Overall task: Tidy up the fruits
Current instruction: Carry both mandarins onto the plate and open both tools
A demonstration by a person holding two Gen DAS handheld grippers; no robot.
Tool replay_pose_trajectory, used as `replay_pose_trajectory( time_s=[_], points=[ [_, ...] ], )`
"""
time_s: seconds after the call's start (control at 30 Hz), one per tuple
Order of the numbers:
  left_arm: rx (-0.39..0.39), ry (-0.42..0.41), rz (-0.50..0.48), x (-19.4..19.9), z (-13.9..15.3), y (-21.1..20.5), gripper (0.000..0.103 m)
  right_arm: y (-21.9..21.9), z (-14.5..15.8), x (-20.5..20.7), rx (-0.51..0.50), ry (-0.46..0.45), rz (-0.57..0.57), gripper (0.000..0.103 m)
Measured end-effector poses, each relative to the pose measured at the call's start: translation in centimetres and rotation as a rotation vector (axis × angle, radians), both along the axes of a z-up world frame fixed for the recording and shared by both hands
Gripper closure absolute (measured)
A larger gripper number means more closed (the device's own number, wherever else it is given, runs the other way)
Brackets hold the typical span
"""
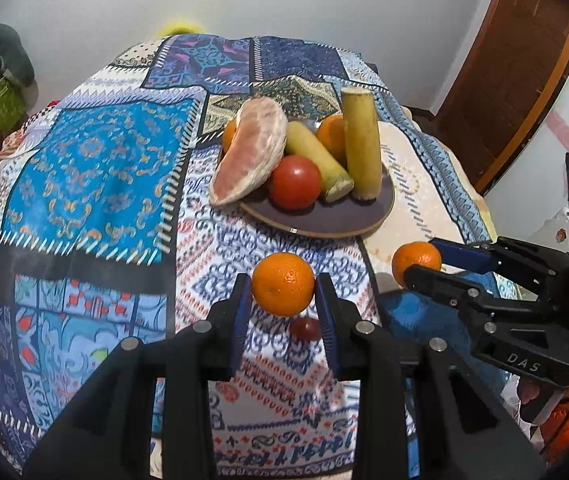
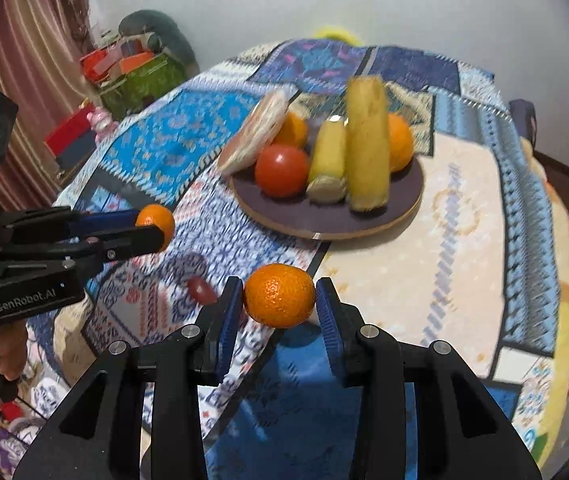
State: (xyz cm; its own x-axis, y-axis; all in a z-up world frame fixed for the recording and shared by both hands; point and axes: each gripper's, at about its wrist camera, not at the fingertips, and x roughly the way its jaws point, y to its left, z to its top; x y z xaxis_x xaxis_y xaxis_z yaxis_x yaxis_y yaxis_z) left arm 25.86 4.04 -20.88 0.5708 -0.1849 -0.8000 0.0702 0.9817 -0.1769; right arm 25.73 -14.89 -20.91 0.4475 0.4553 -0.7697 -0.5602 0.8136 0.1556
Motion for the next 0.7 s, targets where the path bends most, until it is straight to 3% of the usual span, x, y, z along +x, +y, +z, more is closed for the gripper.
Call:
replay_pose_trajectory(
  time_s=[0.4,0.7],
  points=[
    [0.000,-0.009,-0.040,4.0,-0.1,-1.5,0.071,-0.1,1.2,3.4,0.040,-0.046,-0.051,0.068],
    [0.018,0.007,-0.067,6.4,-1.2,-2.3,0.071,0.7,0.1,5.1,0.013,-0.048,-0.045,0.068]
  ],
)
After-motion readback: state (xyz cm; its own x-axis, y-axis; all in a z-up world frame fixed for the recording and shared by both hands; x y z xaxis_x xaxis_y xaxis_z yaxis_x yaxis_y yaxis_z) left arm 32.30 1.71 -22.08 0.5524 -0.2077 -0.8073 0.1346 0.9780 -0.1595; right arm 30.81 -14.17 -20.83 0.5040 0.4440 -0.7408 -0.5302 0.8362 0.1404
